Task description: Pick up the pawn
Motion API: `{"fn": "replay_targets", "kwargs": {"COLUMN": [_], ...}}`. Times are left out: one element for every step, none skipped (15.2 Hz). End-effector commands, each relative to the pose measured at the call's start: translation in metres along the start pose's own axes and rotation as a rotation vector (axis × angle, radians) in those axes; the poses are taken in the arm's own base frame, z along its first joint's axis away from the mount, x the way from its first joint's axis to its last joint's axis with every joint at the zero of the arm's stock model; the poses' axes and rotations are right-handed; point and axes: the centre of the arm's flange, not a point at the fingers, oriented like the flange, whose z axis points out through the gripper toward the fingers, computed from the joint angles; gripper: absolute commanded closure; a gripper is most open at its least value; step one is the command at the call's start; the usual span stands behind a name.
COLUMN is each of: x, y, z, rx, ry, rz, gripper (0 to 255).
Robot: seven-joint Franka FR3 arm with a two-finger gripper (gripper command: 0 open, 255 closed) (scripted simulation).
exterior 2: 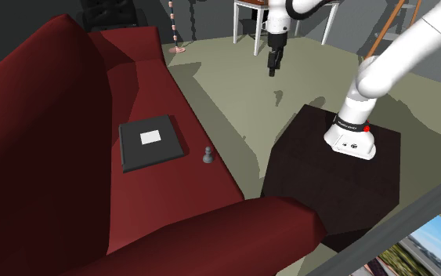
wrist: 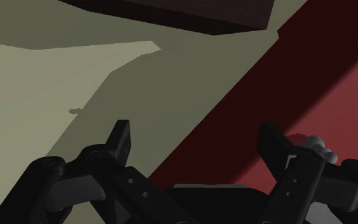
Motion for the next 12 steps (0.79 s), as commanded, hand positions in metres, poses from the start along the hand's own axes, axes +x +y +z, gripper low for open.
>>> {"fn": "replay_targets", "kwargs": {"x": [0.014, 0.021, 0.027, 0.034, 0.041, 0.047, 0.054, 0.06, 0.066, 0.073, 0.079, 0.085], "y": [-0.015, -0.023, -0.032, -0.04, -0.049, -0.057, -0.066, -0.075, -0.083, -0.092, -0.101, -0.11], "z": [0.018, 0.025, 0.032, 0.039, 0.046, 0.053, 0.06, 0.067, 0.074, 0.08, 0.087, 0.094], "rx": [0.007, 0.01, 0.013, 0.016, 0.019, 0.022, 0.025, 0.028, 0.031, 0.034, 0.037, 0.04], "ry": [0.004, 0.005, 0.006, 0.007, 0.008, 0.009, 0.01, 0.011, 0.012, 0.013, 0.014, 0.015], "rz": [-0.016, -0.025, -0.033, -0.041, -0.05, -0.058, -0.067, -0.075, -0.083, -0.092, -0.1, -0.109], "gripper": [0, 0, 0, 0, 0, 0, 0, 0, 0, 0, 0, 0]}}
